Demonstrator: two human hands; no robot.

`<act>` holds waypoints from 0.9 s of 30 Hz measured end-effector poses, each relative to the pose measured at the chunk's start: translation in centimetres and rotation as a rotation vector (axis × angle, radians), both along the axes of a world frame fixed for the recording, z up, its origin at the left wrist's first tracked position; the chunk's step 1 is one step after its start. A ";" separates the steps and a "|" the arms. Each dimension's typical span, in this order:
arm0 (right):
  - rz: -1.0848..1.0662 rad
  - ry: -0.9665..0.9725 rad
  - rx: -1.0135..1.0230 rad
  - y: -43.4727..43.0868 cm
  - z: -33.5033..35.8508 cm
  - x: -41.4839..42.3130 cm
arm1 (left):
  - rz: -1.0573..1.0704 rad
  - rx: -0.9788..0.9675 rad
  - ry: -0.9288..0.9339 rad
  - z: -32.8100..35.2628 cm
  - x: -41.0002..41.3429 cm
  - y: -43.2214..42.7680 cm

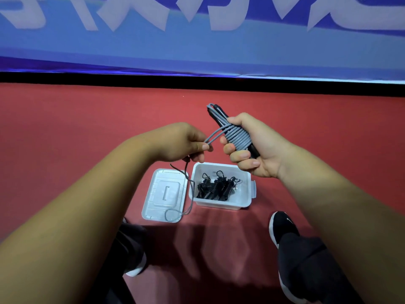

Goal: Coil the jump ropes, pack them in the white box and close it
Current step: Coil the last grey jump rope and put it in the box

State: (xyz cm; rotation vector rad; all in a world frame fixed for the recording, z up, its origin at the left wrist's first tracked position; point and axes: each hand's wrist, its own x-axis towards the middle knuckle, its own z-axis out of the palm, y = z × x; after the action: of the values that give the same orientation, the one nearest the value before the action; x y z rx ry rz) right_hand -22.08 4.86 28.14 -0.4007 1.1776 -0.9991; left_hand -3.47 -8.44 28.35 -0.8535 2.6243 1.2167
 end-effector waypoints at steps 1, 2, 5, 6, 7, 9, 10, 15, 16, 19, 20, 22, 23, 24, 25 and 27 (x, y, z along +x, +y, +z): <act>0.016 -0.027 0.005 0.1 0.0 0.1 | 0.004 -0.017 0.006 -0.1 -0.1 0.1; 0.030 -0.052 0.009 0.1 0.0 0.2 | 0.016 -0.029 0.016 0.0 -0.2 0.2; 0.099 -0.123 0.005 0.4 0.0 0.6 | 0.007 -0.113 0.019 0.4 -0.2 0.2; 0.136 -0.147 0.002 0.5 -0.1 0.8 | -0.017 -0.168 0.012 0.5 -0.1 0.1; 0.178 -0.171 0.000 0.6 -0.2 0.9 | -0.042 -0.225 0.008 0.6 -0.1 0.0; 0.259 -0.215 -0.019 0.9 -0.4 1.0 | -0.049 -0.270 0.021 0.7 0.2 -0.2; 0.295 -0.233 -0.034 1.0 -0.4 0.9 | -0.039 -0.246 0.046 0.8 0.3 -0.4; 0.425 -0.298 -0.055 0.8 -0.8 0.5 | -0.008 0.129 0.215 1.0 0.9 -0.6; 0.453 -0.321 -0.054 0.7 -0.9 0.4 | -0.013 0.204 0.236 1.2 0.9 -0.6; 0.543 -0.406 -0.063 0.7 -1.4 0.2 | -0.062 0.295 0.260 1.7 0.9 -0.8; 0.567 -0.426 -0.063 0.6 -1.5 0.2 | -0.066 0.294 0.262 1.8 0.9 -0.9; 0.610 -0.453 -0.054 0.6 -1.7 0.2 | -0.083 0.273 0.258 2.0 1.0 -1.0; 0.635 -0.468 -0.048 0.6 -1.7 0.2 | -0.106 0.257 0.249 2.1 0.9 -0.9; 0.665 -0.486 -0.043 0.6 -1.7 0.3 | -0.131 0.239 0.235 2.1 0.8 -0.8; 0.692 -0.496 -0.040 0.7 -1.7 0.3 | -0.150 0.226 0.223 2.2 0.7 -0.7; 0.734 -0.462 -0.028 0.7 -1.9 0.5 | -0.158 0.217 0.209 2.4 0.6 -0.7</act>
State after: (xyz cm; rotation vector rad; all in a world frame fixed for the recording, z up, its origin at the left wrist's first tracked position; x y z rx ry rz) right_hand -21.62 5.54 26.24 -0.5366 0.5221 -0.4250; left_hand -2.92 -9.13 30.73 -0.4975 2.5875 1.5834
